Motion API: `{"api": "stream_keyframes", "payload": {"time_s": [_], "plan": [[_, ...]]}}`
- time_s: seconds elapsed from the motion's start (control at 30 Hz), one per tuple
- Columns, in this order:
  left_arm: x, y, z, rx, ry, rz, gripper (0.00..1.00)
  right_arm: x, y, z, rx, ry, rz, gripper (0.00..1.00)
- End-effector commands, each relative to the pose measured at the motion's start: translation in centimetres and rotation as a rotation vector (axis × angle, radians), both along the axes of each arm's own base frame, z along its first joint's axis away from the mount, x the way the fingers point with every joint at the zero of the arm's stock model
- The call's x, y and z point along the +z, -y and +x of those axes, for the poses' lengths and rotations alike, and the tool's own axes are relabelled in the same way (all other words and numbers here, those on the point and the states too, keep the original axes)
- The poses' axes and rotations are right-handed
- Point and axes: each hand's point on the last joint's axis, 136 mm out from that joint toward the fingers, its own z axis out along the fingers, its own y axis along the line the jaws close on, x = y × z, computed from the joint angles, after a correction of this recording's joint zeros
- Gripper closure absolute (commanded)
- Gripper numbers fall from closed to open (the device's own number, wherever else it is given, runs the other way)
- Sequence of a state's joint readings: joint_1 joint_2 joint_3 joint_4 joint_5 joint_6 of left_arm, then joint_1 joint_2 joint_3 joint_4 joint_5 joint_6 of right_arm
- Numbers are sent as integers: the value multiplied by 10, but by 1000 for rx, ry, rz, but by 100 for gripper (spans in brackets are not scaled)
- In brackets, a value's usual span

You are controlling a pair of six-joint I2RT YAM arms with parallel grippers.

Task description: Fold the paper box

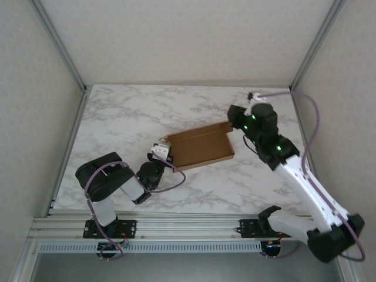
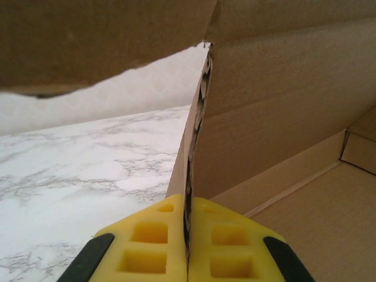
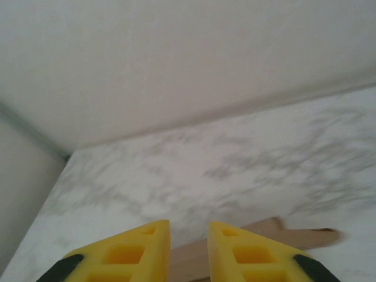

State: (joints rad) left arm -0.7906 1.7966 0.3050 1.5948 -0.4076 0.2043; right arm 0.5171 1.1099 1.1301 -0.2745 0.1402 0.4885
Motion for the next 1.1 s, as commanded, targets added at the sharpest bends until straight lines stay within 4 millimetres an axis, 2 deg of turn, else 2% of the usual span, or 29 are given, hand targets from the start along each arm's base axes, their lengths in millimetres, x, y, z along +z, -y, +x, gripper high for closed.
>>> {"api": "stream_keyframes", "payload": {"time_s": [0.0,0.13,0.3,0.4,0.57,0.67,1.07], "plan": [[-64,6,-12,-63,-174,191,100,-30,-46,-17,223,-198,60,77],[-64,6,-13,-69,-175,189,100,-52,-62,-12,244,-268,50,77],[-63,10,-14,-92,-181,179,100,-90,-64,-10,223,-314,27,76],[-58,15,-15,-112,-181,154,92,-103,-62,-11,212,-335,12,76],[-45,20,-16,-141,-182,81,77,-109,-58,-11,197,-332,9,77],[-34,26,-20,-170,-184,36,72,-112,-57,-9,186,-335,-1,76],[-9,21,-37,-205,-216,-51,66,-128,-55,-1,152,-369,-33,76]]}}
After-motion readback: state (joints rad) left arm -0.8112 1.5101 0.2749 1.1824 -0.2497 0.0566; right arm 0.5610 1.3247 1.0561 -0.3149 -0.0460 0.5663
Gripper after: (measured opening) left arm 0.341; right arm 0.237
